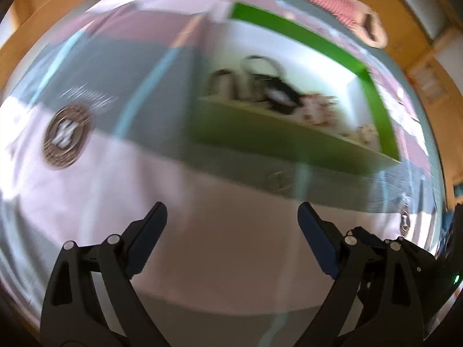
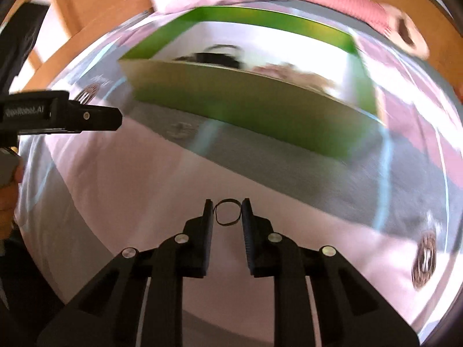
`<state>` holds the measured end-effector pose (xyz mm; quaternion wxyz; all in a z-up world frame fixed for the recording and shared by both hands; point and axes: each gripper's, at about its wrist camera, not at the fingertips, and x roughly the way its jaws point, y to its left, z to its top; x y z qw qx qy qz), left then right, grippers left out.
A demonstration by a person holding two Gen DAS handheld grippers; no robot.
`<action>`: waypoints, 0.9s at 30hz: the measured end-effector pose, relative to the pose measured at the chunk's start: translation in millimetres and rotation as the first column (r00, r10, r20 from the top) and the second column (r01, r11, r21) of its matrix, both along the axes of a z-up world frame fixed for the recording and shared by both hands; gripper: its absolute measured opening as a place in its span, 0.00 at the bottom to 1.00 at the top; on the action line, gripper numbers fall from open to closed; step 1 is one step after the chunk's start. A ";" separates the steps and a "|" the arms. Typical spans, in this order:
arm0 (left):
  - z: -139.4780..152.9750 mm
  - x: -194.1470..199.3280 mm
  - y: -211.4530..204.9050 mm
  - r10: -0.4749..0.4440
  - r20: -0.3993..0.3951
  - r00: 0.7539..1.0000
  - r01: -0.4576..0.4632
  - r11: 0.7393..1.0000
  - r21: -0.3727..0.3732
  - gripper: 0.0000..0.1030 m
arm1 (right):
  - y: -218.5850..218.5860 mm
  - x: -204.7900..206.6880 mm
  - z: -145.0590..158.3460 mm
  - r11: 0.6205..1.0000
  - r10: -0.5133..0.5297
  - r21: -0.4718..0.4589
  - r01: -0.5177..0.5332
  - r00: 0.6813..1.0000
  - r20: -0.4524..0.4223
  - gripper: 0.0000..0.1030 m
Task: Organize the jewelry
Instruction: 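Lower the right tool onto the black ring and close it, then close the left tool on the gold-bead ring while the right tool holds the black ring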
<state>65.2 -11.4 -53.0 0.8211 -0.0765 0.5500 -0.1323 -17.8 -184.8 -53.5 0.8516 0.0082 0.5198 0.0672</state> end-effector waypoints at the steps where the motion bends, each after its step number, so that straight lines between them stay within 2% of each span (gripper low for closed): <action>1: -1.6 1.5 -8.7 -0.023 0.002 1.000 0.023 0.999 -0.026 0.90 | -9.4 0.6 -1.4 0.999 -0.033 0.029 0.033 0.999 -0.010 0.19; 3: -7.8 4.0 -25.2 -0.075 -0.004 0.997 0.074 0.995 -0.060 0.90 | -20.1 4.6 -4.4 0.994 -0.073 0.077 0.075 0.997 -0.028 0.19; 7: -19.4 7.0 -42.8 -0.100 0.026 0.995 0.100 0.995 0.014 0.82 | -20.0 6.6 -7.1 0.994 -0.070 0.076 0.073 0.997 -0.037 0.19; 11: -34.8 13.6 -46.2 -0.083 0.006 0.997 0.082 0.996 0.042 0.73 | -13.4 6.8 -10.5 0.997 -0.049 0.049 0.052 0.998 -0.048 0.19; 14: -37.8 10.3 -46.0 -0.062 0.030 0.998 0.059 0.992 0.110 0.56 | -9.5 8.2 -12.2 0.998 -0.043 0.039 0.045 0.998 -0.049 0.19; 16: -36.8 8.8 -45.7 -0.059 0.045 0.997 0.051 0.987 0.154 0.31 | -7.9 10.6 -15.2 0.998 -0.042 0.039 0.044 0.998 -0.055 0.19; 17: -36.5 8.5 -44.1 -0.055 0.050 0.997 0.046 0.985 0.168 0.25 | -6.8 10.6 -17.0 0.998 -0.041 0.037 0.044 0.997 -0.059 0.19; 18: -36.0 8.8 -40.8 -0.047 0.050 0.998 0.038 0.986 0.161 0.17 | -5.2 11.0 -19.3 0.999 -0.040 0.033 0.042 0.997 -0.064 0.19; 19: -35.5 9.1 -37.2 -0.042 0.043 0.998 0.036 0.989 0.145 0.14 | -3.7 11.0 -20.7 0.999 -0.038 0.028 0.039 0.997 -0.066 0.19; 25: -27.5 2.9 -32.3 -0.052 0.015 0.999 0.050 0.991 0.124 0.15 | -1.6 11.1 -18.2 0.999 -0.029 0.028 0.031 0.998 -0.058 0.19; 26: -25.6 1.7 -30.6 -0.054 0.008 0.999 0.053 0.992 0.116 0.19 | -2.0 10.8 -18.1 0.999 -0.029 0.029 0.031 0.998 -0.059 0.19; 27: -23.4 1.1 -27.9 -0.054 0.002 0.999 0.053 0.993 0.105 0.35 | -2.4 10.5 -17.6 0.999 -0.028 0.032 0.030 0.998 -0.060 0.19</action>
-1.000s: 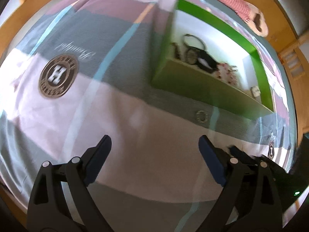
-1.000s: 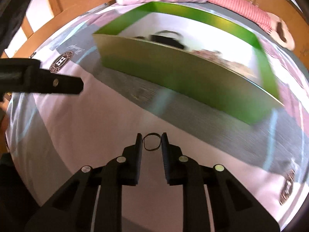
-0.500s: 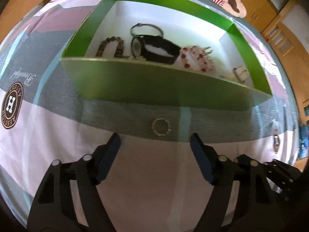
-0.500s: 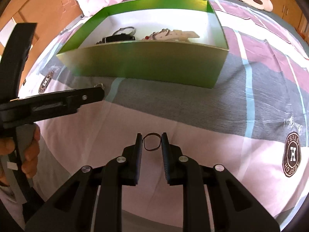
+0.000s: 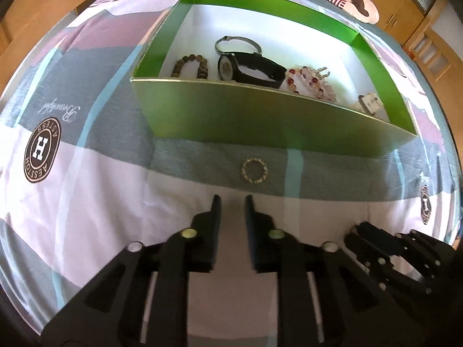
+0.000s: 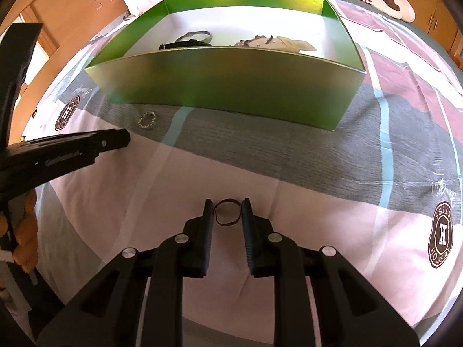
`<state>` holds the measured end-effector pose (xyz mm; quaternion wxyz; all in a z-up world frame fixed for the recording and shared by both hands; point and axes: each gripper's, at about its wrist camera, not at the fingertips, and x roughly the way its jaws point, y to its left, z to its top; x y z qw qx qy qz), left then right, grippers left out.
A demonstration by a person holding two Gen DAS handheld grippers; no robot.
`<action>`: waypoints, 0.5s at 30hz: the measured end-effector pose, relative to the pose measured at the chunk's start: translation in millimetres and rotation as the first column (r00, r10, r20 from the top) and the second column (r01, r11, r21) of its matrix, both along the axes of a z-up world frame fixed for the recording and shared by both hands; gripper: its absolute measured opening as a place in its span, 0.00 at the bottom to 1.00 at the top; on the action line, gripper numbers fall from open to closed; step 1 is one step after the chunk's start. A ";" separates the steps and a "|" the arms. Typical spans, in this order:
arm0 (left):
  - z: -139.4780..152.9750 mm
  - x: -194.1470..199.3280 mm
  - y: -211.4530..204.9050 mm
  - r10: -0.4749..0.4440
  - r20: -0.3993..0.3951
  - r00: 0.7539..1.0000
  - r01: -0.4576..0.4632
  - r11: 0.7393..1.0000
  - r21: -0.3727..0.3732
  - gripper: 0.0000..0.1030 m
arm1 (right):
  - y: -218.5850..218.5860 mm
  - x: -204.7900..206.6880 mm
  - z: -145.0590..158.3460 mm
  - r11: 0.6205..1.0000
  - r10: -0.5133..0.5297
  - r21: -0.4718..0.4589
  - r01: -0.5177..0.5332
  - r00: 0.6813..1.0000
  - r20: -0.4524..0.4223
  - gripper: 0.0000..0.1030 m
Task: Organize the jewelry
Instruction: 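Close the left tool on the gold-bead ring while the right tool holds the black ring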
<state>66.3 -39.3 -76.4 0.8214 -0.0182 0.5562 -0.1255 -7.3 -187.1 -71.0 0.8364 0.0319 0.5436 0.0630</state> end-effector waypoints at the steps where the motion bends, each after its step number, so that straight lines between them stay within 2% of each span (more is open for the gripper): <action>1: 3.4 1.3 4.9 0.007 -0.007 1.000 -0.007 1.000 -0.027 0.56 | -0.5 -0.1 0.8 1.000 -0.001 0.003 0.001 1.000 0.001 0.19; 3: 12.2 6.9 17.4 0.046 -0.011 0.999 -0.047 0.993 -0.107 0.62 | -2.5 -0.1 3.8 1.000 -0.004 0.011 0.004 1.000 0.006 0.19; 5: 17.0 15.4 30.5 0.082 -0.024 0.996 -0.085 0.980 -0.178 0.62 | -4.7 0.0 7.2 1.000 -0.010 0.018 0.010 1.000 0.014 0.19; 8: 14.1 22.8 37.3 0.113 -0.040 0.993 -0.119 0.965 -0.234 0.62 | -5.7 0.2 11.0 0.999 -0.020 0.034 0.019 1.000 0.023 0.19; 12: 8.7 24.7 20.8 0.076 -0.022 0.997 -0.078 0.971 -0.226 0.61 | -3.2 -1.3 13.5 0.999 -0.015 0.030 0.014 0.999 0.028 0.19; 15: 9.3 20.7 0.4 0.011 0.013 1.000 -0.008 0.983 -0.181 0.62 | -2.2 -2.8 13.3 1.000 -0.011 0.025 0.010 1.000 0.027 0.19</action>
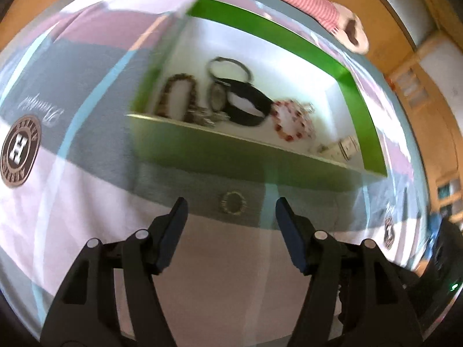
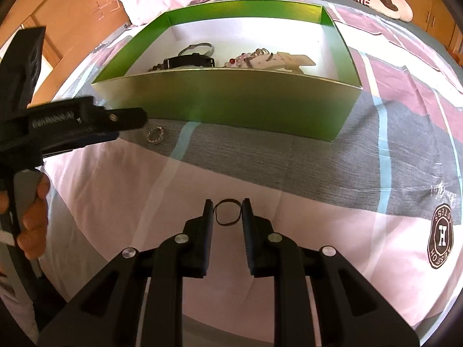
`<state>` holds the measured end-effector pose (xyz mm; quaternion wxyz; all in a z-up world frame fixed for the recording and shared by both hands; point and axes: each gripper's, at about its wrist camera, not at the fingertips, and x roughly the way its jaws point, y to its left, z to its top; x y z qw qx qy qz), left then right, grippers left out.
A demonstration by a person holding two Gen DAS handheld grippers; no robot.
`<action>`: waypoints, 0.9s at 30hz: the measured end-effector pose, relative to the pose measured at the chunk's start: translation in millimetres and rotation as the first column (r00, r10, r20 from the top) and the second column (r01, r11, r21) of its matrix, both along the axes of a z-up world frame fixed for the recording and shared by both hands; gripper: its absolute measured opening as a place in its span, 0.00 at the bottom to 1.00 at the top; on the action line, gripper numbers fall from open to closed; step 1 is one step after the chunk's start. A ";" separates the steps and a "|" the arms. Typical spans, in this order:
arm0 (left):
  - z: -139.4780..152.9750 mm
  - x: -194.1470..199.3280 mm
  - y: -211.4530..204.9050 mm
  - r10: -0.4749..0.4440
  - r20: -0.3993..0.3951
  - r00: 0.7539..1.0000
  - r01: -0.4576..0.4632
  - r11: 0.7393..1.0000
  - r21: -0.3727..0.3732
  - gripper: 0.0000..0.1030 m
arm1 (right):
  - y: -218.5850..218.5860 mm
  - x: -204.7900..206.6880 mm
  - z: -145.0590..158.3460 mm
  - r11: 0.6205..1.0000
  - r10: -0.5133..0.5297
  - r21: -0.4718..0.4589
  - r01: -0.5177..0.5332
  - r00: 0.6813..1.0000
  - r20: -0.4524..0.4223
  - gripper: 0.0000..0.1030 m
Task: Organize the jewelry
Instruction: 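Close the left tool on the gold-bead ring while the right tool holds the black ring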
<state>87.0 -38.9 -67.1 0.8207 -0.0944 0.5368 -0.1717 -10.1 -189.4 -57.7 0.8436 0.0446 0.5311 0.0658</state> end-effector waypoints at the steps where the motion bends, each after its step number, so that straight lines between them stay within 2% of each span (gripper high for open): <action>1: -0.7 -0.9 -7.6 -0.022 0.011 1.000 0.022 1.000 0.020 0.62 | -0.1 0.1 -0.1 1.000 0.000 0.000 0.000 1.000 -0.001 0.19; 4: -5.1 0.0 -19.0 -0.051 0.033 0.998 0.049 0.996 0.081 0.62 | 0.5 1.6 -1.2 1.000 0.000 -0.003 0.000 1.000 -0.005 0.19; 7: -16.7 3.8 -23.2 -0.040 0.021 0.999 0.036 0.987 0.155 0.63 | 1.7 2.1 -1.8 1.000 0.004 -0.004 -0.004 1.000 -0.007 0.19; 11: -23.3 2.0 -29.6 -0.055 0.041 0.998 0.046 0.977 0.209 0.61 | 4.5 3.4 -3.2 1.000 0.009 -0.014 -0.009 1.000 -0.007 0.19; 13: -23.5 0.3 -32.8 -0.049 0.063 0.997 0.030 0.963 0.268 0.41 | 6.7 3.5 -4.9 1.000 0.013 -0.021 -0.013 1.000 -0.009 0.19; 14: -23.2 -1.2 -34.2 -0.053 0.076 0.996 0.028 0.955 0.297 0.37 | 8.2 3.1 -5.8 0.999 0.017 -0.031 -0.017 1.000 -0.009 0.19; 15: -22.0 -2.9 -34.5 -0.056 0.081 0.995 0.029 0.951 0.308 0.29 | 9.6 2.7 -6.2 0.999 0.020 -0.041 -0.020 1.000 -0.008 0.19; 16: -20.1 -4.1 -35.1 -0.053 0.080 0.995 0.026 0.950 0.310 0.20 | 10.9 2.5 -6.5 0.998 0.023 -0.052 -0.023 1.000 -0.005 0.19; 20: -11.9 -17.6 -27.9 -0.048 0.056 0.997 0.030 0.959 0.280 0.20 | 16.0 2.4 -7.8 0.997 0.032 -0.065 -0.032 0.999 -0.003 0.19; 23: -5.9 -33.8 -27.2 -0.078 0.053 0.996 0.060 0.958 0.279 0.20 | 19.1 2.3 -8.3 0.997 0.039 -0.069 -0.039 0.999 0.000 0.19; 27: 0.5 -47.2 -25.7 -0.109 0.037 0.993 0.097 0.966 0.239 0.20 | 20.2 2.4 -9.2 0.997 0.045 -0.067 -0.045 0.999 -0.001 0.19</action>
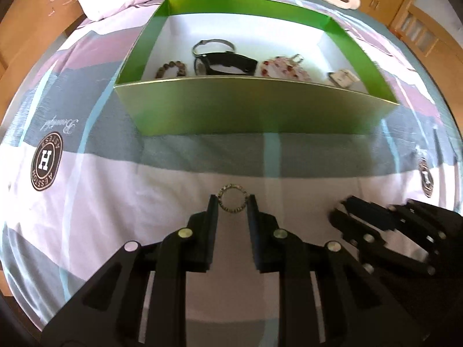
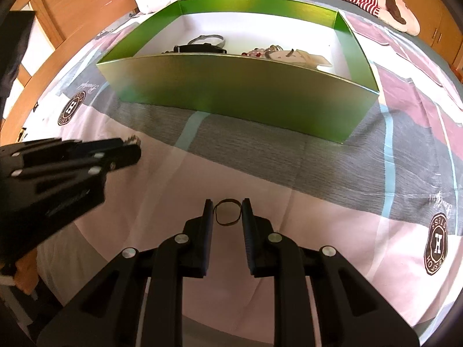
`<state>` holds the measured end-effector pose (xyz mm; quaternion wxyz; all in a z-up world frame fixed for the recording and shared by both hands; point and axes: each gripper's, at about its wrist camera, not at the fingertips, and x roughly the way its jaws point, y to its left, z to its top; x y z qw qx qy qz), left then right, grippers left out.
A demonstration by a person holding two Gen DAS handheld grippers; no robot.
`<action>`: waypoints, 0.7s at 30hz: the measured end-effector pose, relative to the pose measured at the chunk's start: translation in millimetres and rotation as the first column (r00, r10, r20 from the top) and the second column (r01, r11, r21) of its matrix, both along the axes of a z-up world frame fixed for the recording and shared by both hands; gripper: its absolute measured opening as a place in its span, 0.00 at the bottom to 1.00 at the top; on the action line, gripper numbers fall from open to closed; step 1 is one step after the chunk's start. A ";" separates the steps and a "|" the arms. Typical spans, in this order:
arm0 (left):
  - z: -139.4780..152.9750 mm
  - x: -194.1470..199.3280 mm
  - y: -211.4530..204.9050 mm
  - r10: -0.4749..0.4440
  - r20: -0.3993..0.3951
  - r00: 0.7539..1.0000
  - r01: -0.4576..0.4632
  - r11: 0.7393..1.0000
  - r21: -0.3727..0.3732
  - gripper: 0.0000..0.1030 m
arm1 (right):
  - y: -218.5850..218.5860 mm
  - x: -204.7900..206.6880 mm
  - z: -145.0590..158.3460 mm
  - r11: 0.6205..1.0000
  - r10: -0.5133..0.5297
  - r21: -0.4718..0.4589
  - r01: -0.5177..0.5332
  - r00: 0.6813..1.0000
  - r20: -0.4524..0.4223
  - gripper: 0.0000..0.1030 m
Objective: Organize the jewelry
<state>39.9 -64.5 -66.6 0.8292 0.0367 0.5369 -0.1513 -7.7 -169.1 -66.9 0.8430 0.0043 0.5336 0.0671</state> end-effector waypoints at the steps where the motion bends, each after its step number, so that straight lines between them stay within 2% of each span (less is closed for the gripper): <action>1: 2.5 -0.7 2.3 -0.001 -0.005 1.000 0.001 1.000 -0.016 0.20 | 0.1 0.0 0.0 1.000 -0.001 0.000 0.001 1.000 0.000 0.19; 5: 18.8 5.2 29.1 0.033 -0.048 0.998 -0.039 0.990 -0.139 0.20 | -2.1 -0.7 3.1 1.000 -0.012 0.022 0.012 1.000 0.001 0.19; 9: 31.5 11.5 56.1 0.079 -0.071 0.994 -0.092 0.974 -0.205 0.20 | -5.9 -2.3 8.3 0.998 -0.019 0.056 0.019 1.000 0.008 0.19; 12: 31.5 12.1 62.0 0.088 -0.085 0.993 -0.105 0.969 -0.222 0.20 | -4.7 -3.7 10.8 0.998 -0.015 0.057 0.014 1.000 0.019 0.19; 21: 18.0 9.3 46.5 0.046 -0.113 0.993 -0.067 0.979 -0.191 0.20 | -4.3 -8.8 18.5 0.997 -0.012 0.072 0.008 0.998 0.054 0.19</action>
